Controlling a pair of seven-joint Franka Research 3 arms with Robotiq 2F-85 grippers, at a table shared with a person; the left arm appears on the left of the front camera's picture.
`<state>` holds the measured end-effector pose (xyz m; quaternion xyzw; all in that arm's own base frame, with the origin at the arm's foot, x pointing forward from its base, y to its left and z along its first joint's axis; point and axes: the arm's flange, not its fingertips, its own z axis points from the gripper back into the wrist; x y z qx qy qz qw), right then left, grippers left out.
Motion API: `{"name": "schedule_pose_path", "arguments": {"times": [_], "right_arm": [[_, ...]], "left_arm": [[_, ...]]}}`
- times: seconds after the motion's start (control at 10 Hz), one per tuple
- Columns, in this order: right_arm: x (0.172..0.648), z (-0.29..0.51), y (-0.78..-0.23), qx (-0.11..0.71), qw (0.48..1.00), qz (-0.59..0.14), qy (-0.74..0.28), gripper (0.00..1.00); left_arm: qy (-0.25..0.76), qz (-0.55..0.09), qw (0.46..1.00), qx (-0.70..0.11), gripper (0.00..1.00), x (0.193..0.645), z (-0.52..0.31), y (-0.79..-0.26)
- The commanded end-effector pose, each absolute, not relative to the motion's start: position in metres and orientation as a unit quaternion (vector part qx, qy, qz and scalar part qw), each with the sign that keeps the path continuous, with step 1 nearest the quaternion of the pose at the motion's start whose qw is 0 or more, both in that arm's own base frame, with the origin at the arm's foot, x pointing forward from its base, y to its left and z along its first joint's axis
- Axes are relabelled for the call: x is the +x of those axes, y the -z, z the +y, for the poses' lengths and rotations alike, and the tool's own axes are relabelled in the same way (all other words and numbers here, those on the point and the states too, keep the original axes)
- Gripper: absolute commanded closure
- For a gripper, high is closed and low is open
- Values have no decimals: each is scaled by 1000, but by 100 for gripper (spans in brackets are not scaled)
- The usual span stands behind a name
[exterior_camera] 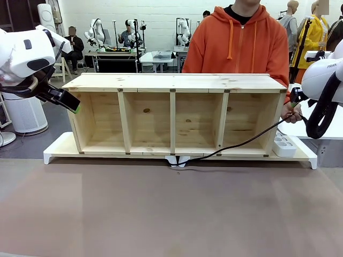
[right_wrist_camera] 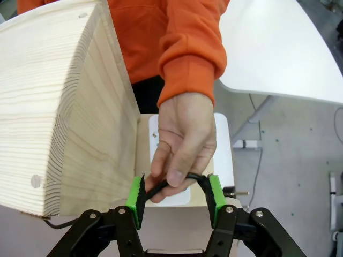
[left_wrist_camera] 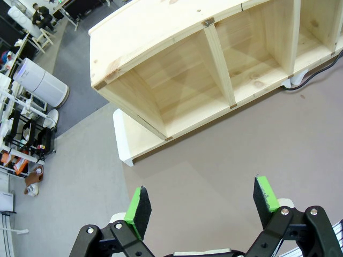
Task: Perform cable management.
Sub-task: Release the Power Cable when the human grasps it.
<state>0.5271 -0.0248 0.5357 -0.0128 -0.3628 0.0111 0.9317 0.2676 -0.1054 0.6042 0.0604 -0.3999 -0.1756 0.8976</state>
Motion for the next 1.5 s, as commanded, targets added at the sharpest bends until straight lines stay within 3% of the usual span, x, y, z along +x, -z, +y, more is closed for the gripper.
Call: {"name": "schedule_pose_path", "arguments": {"times": [0.0, 1.4], "right_arm": [[527, -25, -535, -13, 933, -361, -11, 40], [527, -25, -535, -13, 933, -361, -11, 40]], "left_arm": [[179, -405, 894, 62, 0, 270, -106, -605], [179, -405, 894, 62, 0, 270, -106, -605]]}}
